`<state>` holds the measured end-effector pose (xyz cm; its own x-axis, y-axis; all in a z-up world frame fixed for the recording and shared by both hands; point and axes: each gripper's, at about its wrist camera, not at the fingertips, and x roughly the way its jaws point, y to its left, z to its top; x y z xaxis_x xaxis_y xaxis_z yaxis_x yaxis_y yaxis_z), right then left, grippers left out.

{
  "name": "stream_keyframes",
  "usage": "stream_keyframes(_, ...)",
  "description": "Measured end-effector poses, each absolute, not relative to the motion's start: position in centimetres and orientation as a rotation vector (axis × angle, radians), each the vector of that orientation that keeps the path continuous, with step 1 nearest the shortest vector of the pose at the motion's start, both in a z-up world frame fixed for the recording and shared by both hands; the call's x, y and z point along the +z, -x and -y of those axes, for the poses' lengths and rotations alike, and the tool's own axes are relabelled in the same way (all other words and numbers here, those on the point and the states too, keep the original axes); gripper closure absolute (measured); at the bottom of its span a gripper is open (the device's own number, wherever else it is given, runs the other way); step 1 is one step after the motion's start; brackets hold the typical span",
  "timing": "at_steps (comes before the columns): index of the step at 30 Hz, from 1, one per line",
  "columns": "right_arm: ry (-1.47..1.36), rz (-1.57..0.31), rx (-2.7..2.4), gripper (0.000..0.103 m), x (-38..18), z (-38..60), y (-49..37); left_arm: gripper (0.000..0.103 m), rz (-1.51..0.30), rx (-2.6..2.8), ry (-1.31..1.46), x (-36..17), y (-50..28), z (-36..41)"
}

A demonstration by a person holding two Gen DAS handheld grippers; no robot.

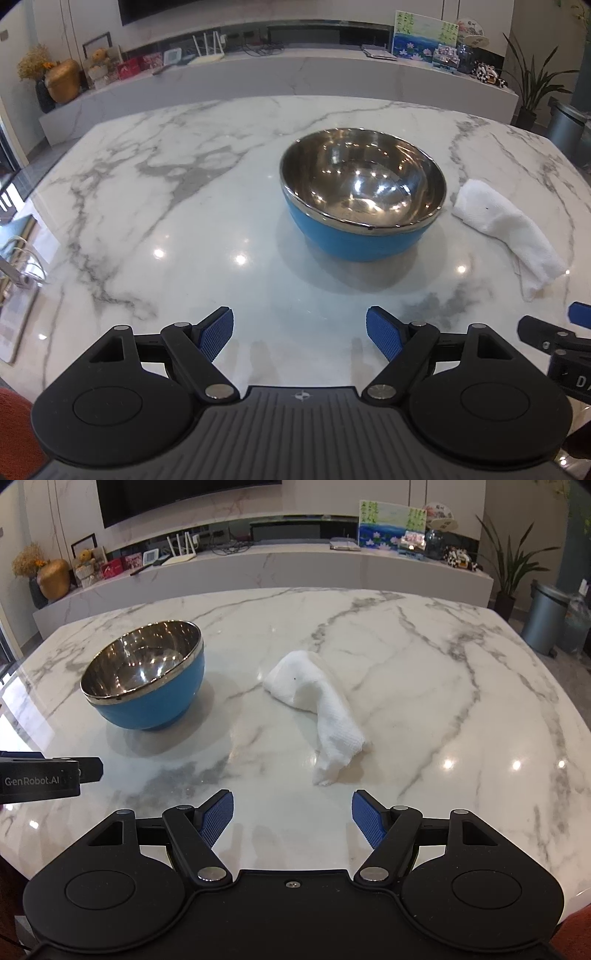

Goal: Clean bowl
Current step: 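Move both tools toward the blue bowl and white cloth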

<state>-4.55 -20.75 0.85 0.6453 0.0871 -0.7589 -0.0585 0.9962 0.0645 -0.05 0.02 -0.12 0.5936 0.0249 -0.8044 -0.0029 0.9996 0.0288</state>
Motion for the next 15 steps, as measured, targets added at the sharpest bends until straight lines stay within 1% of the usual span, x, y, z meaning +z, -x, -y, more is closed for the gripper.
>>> stream_keyframes(15, -0.057, -0.886, 0.079, 0.034, 0.1, 20.91, 4.52, 0.024, -0.952, 0.004, 0.019, -0.78, 0.24, -0.25)
